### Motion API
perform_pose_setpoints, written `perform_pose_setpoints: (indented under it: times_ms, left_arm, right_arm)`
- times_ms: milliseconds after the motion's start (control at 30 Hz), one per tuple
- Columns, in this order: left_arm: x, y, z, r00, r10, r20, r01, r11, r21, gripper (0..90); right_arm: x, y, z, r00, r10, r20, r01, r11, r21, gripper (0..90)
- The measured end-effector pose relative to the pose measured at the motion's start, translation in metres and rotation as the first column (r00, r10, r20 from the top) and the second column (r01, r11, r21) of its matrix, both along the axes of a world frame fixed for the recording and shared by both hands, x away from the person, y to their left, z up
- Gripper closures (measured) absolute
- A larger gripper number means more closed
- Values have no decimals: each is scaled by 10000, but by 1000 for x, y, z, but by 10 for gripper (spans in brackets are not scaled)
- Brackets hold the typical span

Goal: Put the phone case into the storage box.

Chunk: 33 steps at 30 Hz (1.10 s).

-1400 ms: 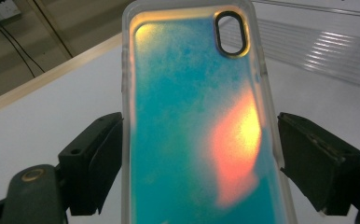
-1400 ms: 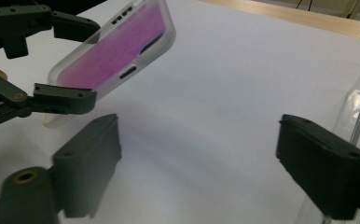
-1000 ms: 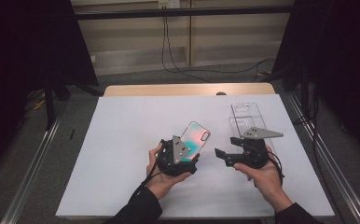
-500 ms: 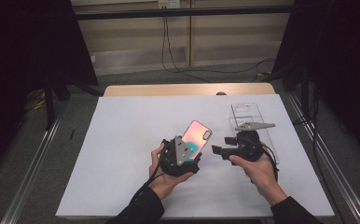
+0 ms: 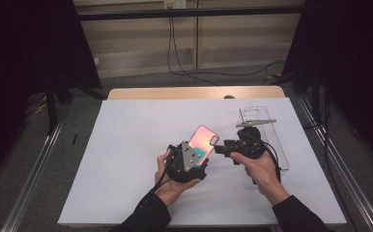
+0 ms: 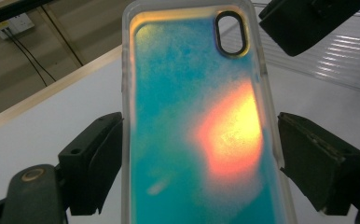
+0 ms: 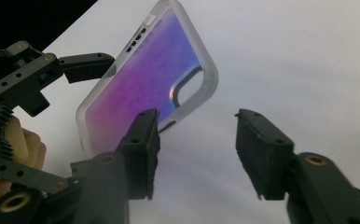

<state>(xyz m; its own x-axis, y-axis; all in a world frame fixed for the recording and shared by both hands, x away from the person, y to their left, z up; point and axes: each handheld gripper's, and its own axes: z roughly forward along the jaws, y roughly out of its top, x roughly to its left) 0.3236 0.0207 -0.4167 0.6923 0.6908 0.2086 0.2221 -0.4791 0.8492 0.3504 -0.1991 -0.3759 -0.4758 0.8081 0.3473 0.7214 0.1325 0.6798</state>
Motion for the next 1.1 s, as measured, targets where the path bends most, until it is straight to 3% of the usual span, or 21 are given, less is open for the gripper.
perform_pose_setpoints:
  times_ms: [600,933,1100]
  left_arm:
    - [-3,-4,-3,9999,-39,97,38,9999,143,170]
    - [-2,-6,-6,9999,16,108,-20,9996,289,170]
    - [-1,-7,-5,9998,-38,201,33,9996,273,170]
  right_arm:
    - [10,9,-1,9959,-474,-767,501,9982,336,672]
    - [13,9,-5,9895,-837,-1177,909,9942,571,697]
    - [13,9,-5,9895,-928,-1112,1004,9928,648,705]
